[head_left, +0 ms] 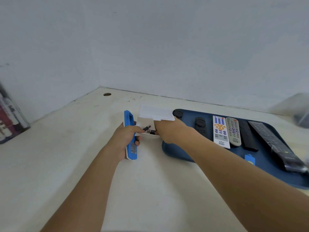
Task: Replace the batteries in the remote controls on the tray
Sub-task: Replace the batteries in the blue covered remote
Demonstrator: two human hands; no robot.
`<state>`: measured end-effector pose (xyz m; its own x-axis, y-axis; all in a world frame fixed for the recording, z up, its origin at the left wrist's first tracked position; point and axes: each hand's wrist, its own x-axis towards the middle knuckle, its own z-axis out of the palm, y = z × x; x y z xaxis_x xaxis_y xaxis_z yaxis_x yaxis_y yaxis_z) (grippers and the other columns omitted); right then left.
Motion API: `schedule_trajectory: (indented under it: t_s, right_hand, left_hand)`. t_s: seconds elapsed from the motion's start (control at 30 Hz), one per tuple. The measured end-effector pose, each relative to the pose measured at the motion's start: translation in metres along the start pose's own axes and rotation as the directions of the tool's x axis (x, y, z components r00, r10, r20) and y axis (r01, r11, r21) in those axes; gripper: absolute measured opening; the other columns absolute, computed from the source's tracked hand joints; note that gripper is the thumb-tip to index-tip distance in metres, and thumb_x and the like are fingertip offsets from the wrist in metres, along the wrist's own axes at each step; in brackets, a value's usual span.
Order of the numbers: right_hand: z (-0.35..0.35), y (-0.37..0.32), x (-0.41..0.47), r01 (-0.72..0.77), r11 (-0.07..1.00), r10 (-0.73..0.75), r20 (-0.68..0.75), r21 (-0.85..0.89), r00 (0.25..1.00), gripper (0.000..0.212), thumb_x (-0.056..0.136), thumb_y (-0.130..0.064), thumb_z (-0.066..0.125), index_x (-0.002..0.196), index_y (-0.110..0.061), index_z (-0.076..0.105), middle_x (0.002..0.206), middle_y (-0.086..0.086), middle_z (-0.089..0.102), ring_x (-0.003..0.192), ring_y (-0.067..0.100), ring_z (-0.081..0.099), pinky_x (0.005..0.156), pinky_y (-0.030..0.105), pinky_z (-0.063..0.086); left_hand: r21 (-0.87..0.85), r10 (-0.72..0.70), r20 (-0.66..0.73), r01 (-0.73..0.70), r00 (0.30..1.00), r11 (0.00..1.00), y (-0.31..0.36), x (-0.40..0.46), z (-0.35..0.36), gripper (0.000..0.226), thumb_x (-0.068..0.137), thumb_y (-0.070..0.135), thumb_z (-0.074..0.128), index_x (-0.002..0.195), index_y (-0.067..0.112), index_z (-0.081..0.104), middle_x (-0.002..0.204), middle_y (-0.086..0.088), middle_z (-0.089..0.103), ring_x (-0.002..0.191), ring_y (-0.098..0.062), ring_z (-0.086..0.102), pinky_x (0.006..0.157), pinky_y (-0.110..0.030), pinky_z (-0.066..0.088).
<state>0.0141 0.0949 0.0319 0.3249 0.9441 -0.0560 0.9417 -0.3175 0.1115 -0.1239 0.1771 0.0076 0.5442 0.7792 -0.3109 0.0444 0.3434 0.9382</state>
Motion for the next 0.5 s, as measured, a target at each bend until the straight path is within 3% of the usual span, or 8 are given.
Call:
schedule_trajectory:
  t_s: [0.07, 0.17, 0.3, 0.37, 0.5]
  right_hand:
    - [0.001, 0.004, 0.006, 0.020, 1.000, -0.019, 0.033, -0.016, 0.999, 0.022, 0.097, -0.004, 0.052, 0.076, -0.010, 0.049, 0.075, -0.001, 0.043, 0.079, 0.020, 0.046, 0.049, 0.023, 0.030]
    - [0.001, 0.007, 0.011, 0.056, 0.998, -0.055, 0.062, -0.016, 0.997, 0.013, 0.101, -0.010, 0.050, 0.104, -0.007, 0.062, 0.089, 0.001, 0.051, 0.080, 0.018, 0.048, 0.048, 0.020, 0.028]
    - [0.004, 0.010, 0.007, 0.124, 0.992, -0.124, 0.028, -0.010, 0.992, 0.014, 0.098, -0.006, 0.052, 0.086, -0.013, 0.052, 0.077, 0.000, 0.049, 0.071, 0.018, 0.048, 0.057, 0.026, 0.039]
    - [0.000, 0.013, 0.001, 0.147, 0.986, -0.148, 0.011, 0.075, 0.989, 0.007, 0.100, -0.015, 0.052, 0.093, -0.014, 0.052, 0.083, 0.001, 0.053, 0.069, 0.018, 0.050, 0.058, 0.028, 0.041]
    - [-0.017, 0.015, -0.013, 0.184, 0.958, -0.172, -0.071, 0.220, 0.983, 0.019, 0.102, -0.031, 0.051, 0.100, -0.013, 0.057, 0.089, 0.003, 0.059, 0.077, 0.021, 0.057, 0.065, 0.034, 0.046]
  left_hand:
    - [0.009, 0.004, 0.006, -0.004, 1.000, 1.000, -0.001, 0.001, 0.000, 0.030, 0.083, -0.001, 0.070, 0.102, 0.013, 0.050, 0.078, -0.007, 0.054, 0.050, -0.014, 0.048, 0.042, -0.023, 0.042]
    - [0.003, 0.008, 0.009, -0.008, 1.000, 1.000, -0.002, 0.003, 0.000, 0.032, 0.083, -0.002, 0.070, 0.105, 0.013, 0.051, 0.082, -0.009, 0.054, 0.050, -0.014, 0.049, 0.042, -0.023, 0.043]
    - [0.006, 0.052, -0.014, -0.051, 0.999, 0.999, -0.005, 0.006, -0.001, 0.029, 0.085, -0.001, 0.067, 0.109, 0.008, 0.053, 0.083, -0.013, 0.054, 0.050, -0.015, 0.051, 0.042, -0.024, 0.042]
    - [0.042, 0.069, -0.050, -0.067, 0.996, 0.997, -0.006, 0.008, -0.001, 0.024, 0.088, 0.009, 0.069, 0.108, 0.008, 0.055, 0.075, -0.013, 0.055, 0.050, -0.017, 0.050, 0.045, -0.025, 0.043]
    - [0.135, 0.028, -0.148, -0.008, 0.989, 0.991, -0.005, 0.009, 0.003, 0.035, 0.088, 0.036, 0.073, 0.100, 0.010, 0.052, 0.067, -0.011, 0.061, 0.050, -0.018, 0.051, 0.056, -0.028, 0.048]
